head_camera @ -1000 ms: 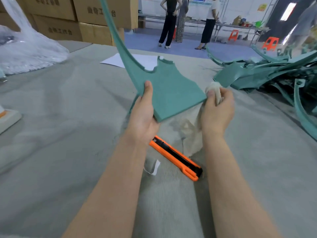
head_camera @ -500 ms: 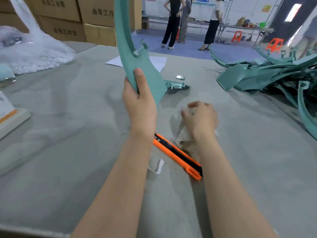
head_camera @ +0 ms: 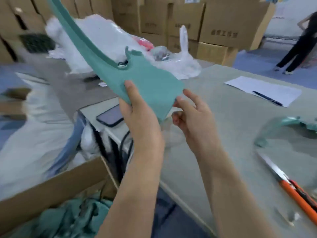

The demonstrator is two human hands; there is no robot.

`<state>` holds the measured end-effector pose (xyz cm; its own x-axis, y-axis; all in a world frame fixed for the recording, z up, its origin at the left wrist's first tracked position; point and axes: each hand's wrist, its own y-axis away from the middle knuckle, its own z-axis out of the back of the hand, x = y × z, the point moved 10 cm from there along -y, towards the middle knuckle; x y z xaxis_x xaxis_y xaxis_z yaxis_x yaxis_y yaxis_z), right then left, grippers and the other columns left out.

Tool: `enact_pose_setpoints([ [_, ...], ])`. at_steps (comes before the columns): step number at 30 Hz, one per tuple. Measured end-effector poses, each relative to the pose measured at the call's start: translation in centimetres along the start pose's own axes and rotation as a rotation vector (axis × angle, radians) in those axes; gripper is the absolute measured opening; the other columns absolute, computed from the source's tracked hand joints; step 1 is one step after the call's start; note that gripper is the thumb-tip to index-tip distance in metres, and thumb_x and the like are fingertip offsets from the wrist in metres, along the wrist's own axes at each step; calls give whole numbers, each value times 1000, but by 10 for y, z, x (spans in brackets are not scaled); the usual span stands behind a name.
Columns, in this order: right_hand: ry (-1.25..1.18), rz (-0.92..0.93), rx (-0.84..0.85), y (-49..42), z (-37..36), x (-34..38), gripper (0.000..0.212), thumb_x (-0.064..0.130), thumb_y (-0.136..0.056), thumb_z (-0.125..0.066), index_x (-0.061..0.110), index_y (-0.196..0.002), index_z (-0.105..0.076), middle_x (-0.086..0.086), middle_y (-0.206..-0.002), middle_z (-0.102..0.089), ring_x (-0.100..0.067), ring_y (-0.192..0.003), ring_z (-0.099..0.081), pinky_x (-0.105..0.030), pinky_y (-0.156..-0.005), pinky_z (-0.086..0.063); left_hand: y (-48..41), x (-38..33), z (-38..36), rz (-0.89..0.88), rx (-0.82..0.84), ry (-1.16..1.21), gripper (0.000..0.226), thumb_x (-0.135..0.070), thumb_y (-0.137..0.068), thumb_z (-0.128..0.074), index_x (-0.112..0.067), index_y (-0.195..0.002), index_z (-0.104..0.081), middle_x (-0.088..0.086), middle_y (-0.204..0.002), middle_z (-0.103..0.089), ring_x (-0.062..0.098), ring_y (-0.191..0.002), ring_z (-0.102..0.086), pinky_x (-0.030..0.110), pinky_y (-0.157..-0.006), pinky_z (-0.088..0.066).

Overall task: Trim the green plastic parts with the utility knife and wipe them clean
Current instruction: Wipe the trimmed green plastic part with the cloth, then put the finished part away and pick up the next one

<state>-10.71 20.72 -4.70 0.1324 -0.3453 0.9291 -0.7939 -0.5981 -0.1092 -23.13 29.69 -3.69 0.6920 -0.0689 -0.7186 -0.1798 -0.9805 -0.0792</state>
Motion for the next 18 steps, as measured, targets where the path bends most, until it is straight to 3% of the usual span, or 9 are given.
enact_pose_setpoints([
  [4, 52, -138, 199, 9, -117, -76, 30, 7, -96, -55, 14, -125, -49, -7, -70, -58, -8, -41, -46, -21, -46, -42, -48, -56, 112, -127, -279, 41, 35, -30, -102, -42, -19, -135, -49, -8, -108, -68, 5, -88, -70, 25, -74, -57],
  [7, 194, -190, 345, 23, -180, -131, 32, 9, -97, -51, 12, -128, -44, -8, -79, -59, -5, -39, -50, -19, -42, -43, -66, -69, 190, -118, -444, 12, 38, -20, -101, -43, -15, -139, -44, 3, -124, -64, 17, -103, -67, 37, -89, -55],
  [9, 348, -224, 454, 31, -205, -169, 35, 11, -98, -50, 12, -132, -41, -3, -75, -60, -6, -38, -53, -20, -40, -44, -70, -62, 239, -51, -516, -58, 41, -18, -99, -46, -16, -140, -44, 5, -128, -62, 18, -103, -66, 35, -86, -56],
  [11, 562, -291, 585, 42, -217, -208, 44, 17, -98, -51, 14, -139, -36, -1, -83, -59, -8, -45, -59, -22, -44, -47, -66, -41, 287, 107, -570, -124, 49, -26, -97, -52, -16, -143, -41, 4, -133, -58, 17, -108, -63, 33, -87, -54],
  [14, 775, -421, 719, 61, -211, -252, 51, 26, -99, -50, 16, -145, -32, 10, -91, -50, -14, -61, -62, -24, -53, -53, -44, -28, 360, 290, -784, -275, 76, -42, -94, -55, -17, -154, -15, 4, -157, -26, 27, -138, -35, 45, -111, -33],
  [16, 822, -433, 762, 69, -205, -261, 47, 27, -98, -50, 14, -141, -37, 12, -90, -48, -14, -63, -61, -21, -53, -53, -31, -35, 387, 287, -902, -394, 82, -42, -95, -53, -14, -154, -4, 4, -160, -13, 26, -143, -27, 44, -113, -31],
  [18, 850, -410, 778, 71, -200, -258, 40, 29, -98, -50, 14, -135, -45, 8, -94, -51, -12, -63, -62, -19, -51, -52, -33, -36, 378, 241, -862, -479, 72, -37, -98, -50, -16, -154, -10, 3, -160, -12, 24, -143, -26, 35, -110, -30],
])
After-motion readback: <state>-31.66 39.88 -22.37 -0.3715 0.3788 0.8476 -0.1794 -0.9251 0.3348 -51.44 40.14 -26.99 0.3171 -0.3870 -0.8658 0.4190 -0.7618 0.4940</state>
